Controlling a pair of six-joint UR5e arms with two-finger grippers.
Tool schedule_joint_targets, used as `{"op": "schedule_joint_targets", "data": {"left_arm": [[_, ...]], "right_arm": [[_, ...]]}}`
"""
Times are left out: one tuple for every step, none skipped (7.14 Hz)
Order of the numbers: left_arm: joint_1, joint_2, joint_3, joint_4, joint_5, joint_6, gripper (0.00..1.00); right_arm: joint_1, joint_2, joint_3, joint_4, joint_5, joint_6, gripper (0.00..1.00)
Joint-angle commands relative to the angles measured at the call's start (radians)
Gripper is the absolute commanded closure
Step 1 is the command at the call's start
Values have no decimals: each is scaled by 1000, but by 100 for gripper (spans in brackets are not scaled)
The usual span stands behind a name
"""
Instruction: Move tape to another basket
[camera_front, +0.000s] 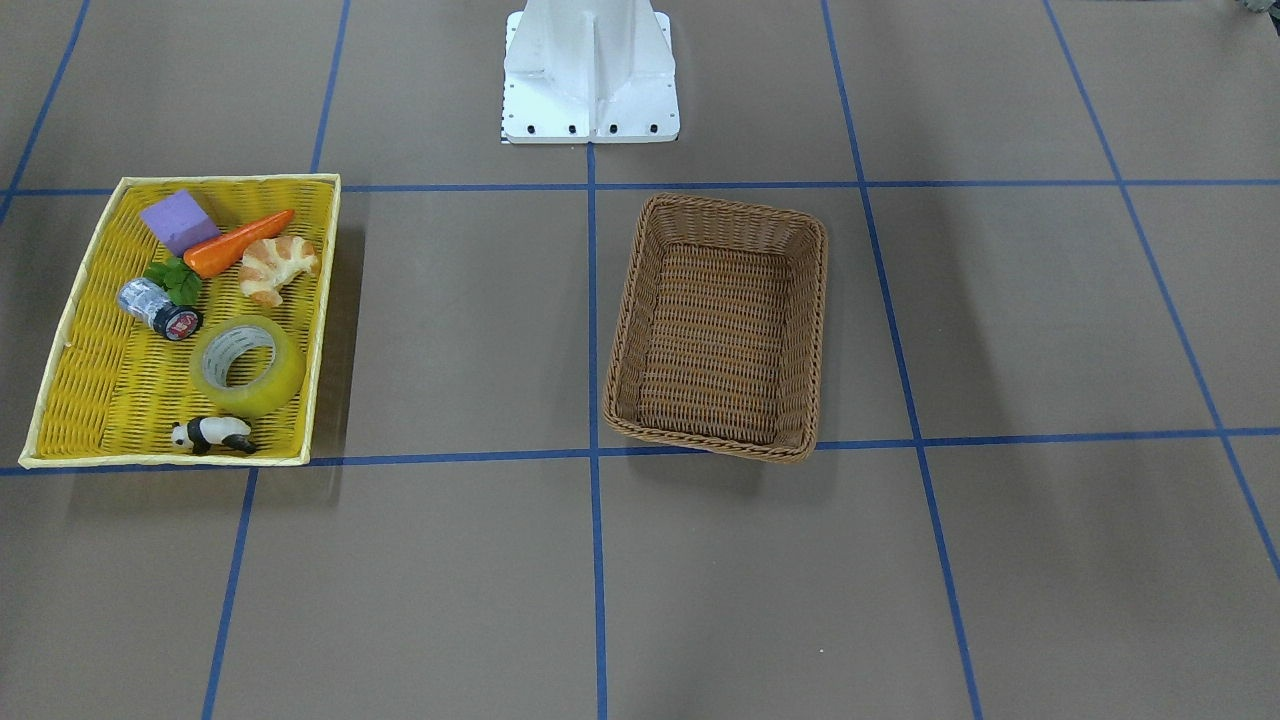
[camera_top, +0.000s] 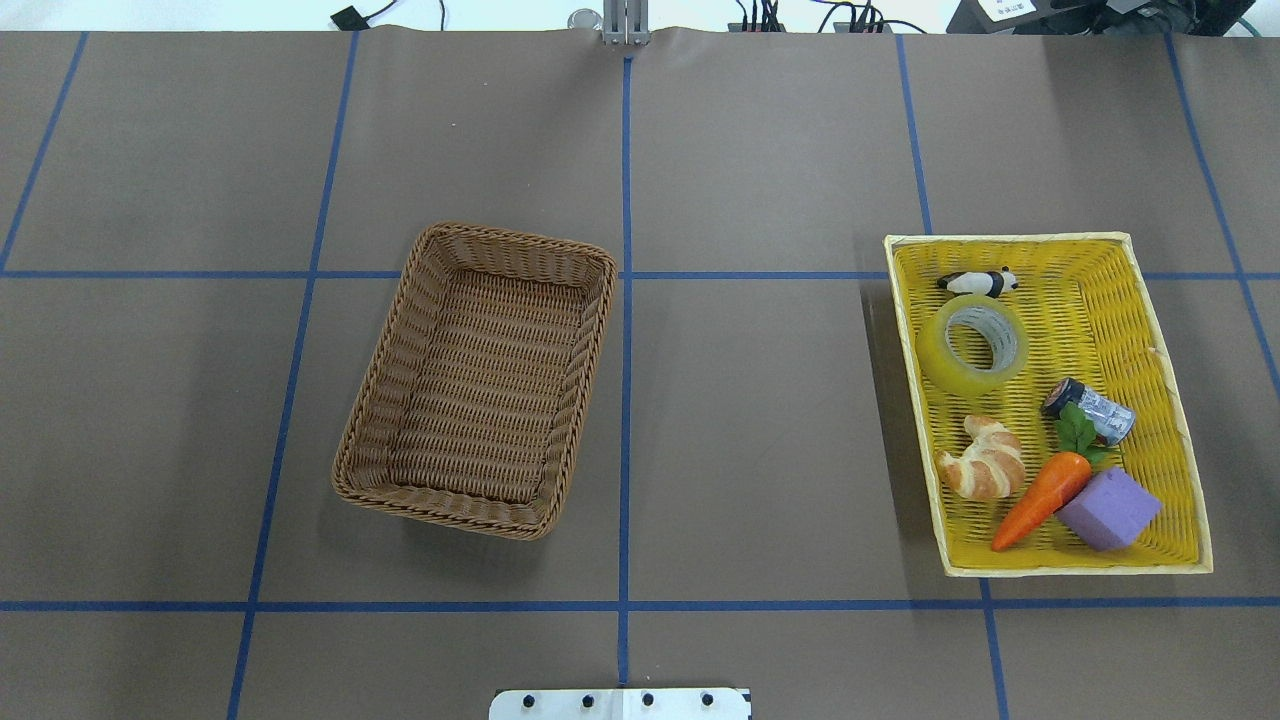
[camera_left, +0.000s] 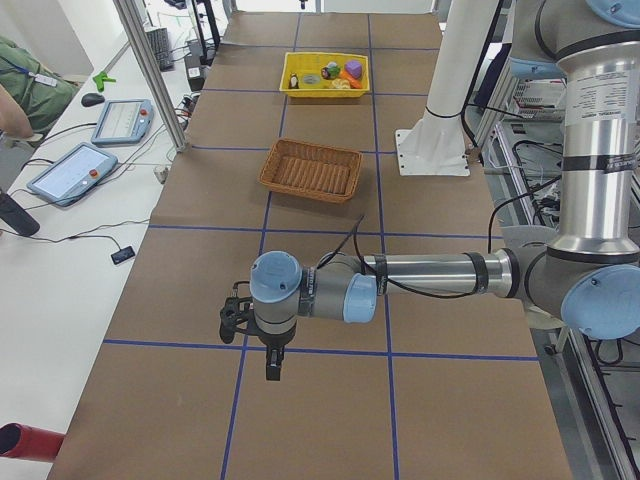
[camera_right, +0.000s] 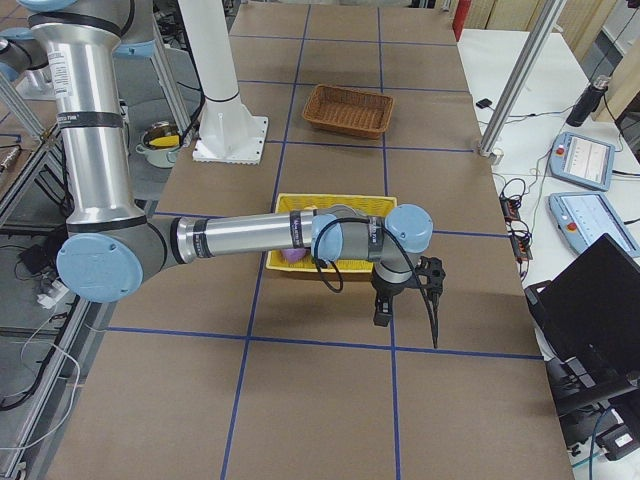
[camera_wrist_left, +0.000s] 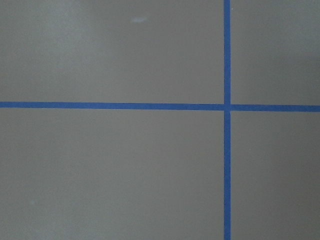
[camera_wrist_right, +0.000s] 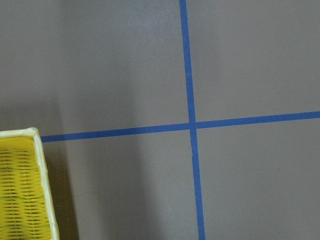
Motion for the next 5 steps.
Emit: {"op": "schedule_joint_targets", "data": {"left_arm": [[0, 0, -1, 0, -1, 0, 2], [0, -1, -1, 0, -1, 0, 2], [2, -4, 1, 1, -1, 0, 2], [2, -9, 1, 2, -1, 0, 2], [2, -9, 1, 2, -1, 0, 2]], "right_arm": [[0, -5, 1, 8, -4, -19, 0], [0, -5, 1, 9, -4, -21, 0], [0, -5, 3, 11, -3, -21, 0], [0, -5, 4, 11, 0, -21, 0], [0, -5, 15, 11, -1, -21, 0]]}}
